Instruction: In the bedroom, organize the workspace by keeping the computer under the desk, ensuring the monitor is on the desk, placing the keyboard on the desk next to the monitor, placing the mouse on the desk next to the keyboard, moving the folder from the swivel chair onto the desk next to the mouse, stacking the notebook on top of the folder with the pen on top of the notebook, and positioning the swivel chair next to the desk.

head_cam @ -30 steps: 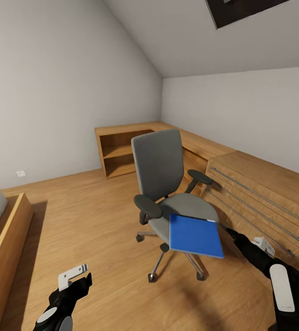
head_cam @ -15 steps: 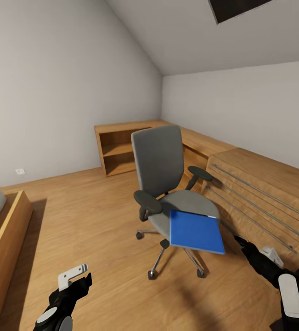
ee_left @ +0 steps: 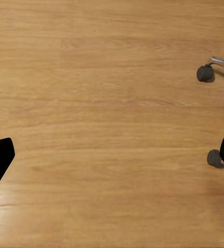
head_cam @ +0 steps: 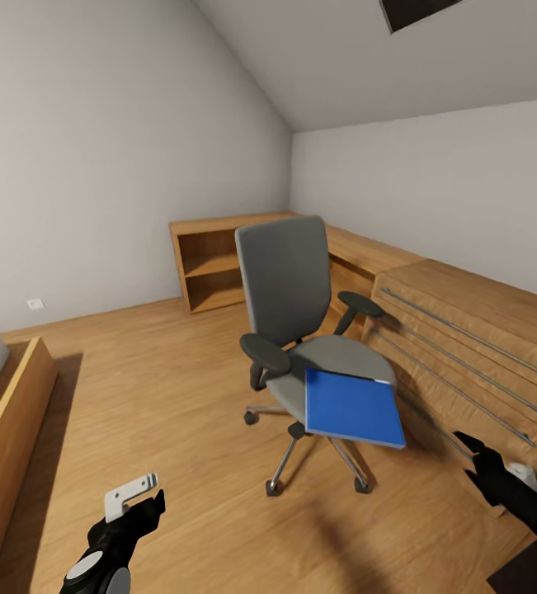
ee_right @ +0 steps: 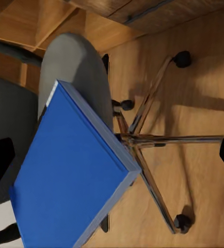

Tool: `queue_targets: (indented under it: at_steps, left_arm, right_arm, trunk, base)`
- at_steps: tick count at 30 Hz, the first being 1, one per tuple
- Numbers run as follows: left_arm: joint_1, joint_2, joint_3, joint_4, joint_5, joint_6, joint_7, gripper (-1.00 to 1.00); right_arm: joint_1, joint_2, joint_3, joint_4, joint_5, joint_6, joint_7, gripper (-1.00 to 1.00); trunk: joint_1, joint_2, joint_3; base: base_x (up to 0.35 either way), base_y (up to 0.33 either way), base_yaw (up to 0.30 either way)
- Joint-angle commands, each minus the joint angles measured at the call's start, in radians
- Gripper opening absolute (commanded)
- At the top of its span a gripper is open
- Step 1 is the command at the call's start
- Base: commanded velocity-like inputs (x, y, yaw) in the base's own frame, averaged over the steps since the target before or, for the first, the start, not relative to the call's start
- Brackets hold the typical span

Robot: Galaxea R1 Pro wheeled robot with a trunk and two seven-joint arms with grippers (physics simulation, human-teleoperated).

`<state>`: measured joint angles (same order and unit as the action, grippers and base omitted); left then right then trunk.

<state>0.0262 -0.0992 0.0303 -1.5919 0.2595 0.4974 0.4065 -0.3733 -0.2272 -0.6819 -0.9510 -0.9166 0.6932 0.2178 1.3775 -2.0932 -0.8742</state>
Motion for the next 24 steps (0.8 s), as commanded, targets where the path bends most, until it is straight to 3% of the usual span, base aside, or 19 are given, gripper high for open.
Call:
queue_targets:
  at_steps: [1, 7, 24]
  left_arm:
    - [0.000, 0.000, 0.000, -0.001, 0.010, 0.002, 0.006, 1.00]
    - [0.000, 0.000, 0.000, 0.000, 0.010, 0.003, 0.006, 1.00]
    - [0.000, 0.000, 0.000, 0.001, 0.010, 0.003, 0.006, 1.00]
  right_arm:
    - [-0.001, -0.007, -0.002, 0.011, -0.011, 0.006, 0.004, 1.00]
    - [-0.001, -0.037, 0.000, 0.057, -0.050, 0.018, 0.019, 1.00]
    - [-0.001, -0.043, 0.006, 0.077, -0.057, 0.174, 0.211, 1.00]
  trunk:
    - [0.004, -0.008, -0.004]
    - [0.027, -0.050, -0.023]
    - [0.092, -0.169, -0.076]
  base:
    - [0.000, 0.000, 0.000]
    - [0.000, 0.000, 0.000]
    - [0.000, 0.000, 0.000]
